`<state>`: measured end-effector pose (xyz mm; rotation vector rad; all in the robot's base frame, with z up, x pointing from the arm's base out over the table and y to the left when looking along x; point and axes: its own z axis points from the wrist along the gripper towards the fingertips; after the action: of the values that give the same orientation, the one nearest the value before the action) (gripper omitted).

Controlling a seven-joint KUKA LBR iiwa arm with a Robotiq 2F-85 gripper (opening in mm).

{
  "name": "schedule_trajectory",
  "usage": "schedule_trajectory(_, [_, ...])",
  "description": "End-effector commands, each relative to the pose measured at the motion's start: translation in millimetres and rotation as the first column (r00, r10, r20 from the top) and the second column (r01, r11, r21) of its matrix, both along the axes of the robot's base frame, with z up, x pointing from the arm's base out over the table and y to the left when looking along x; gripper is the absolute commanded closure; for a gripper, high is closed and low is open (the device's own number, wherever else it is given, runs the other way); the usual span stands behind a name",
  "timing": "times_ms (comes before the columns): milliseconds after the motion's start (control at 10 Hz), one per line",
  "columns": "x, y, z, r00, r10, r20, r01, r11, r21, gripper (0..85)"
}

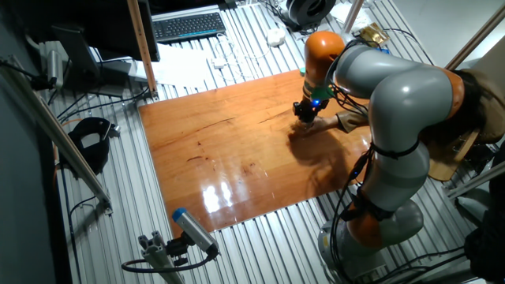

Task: Unscrew the lid from the jar

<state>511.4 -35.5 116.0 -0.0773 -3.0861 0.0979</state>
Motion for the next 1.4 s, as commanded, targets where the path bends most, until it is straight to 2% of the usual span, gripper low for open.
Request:
schedule_trajectory(0, [0.1,0.1,0.1,0.988,0.152,-0.002,-0.152,0.988,0.002,68.0])
schedule_trajectory(200, [0.4,-0.2,0.2,0.976,0.218,-0.002,-0.218,0.976,-0.009,68.0])
schedule_trajectory(400, [1.3,-0.8,0.6,0.966,0.259,-0.005,-0.259,0.966,-0.006,68.0])
schedule_trajectory(800, [2.0,-1.1,2.7,0.952,0.304,-0.013,-0.304,0.952,-0.015,68.0])
schedule_trajectory(1100, [1.7,1.2,9.2,0.95,0.312,-0.023,-0.313,0.95,-0.022,68.0])
schedule_trajectory(1300, [1.8,4.1,21.4,0.95,0.308,-0.044,-0.31,0.95,-0.035,68.0])
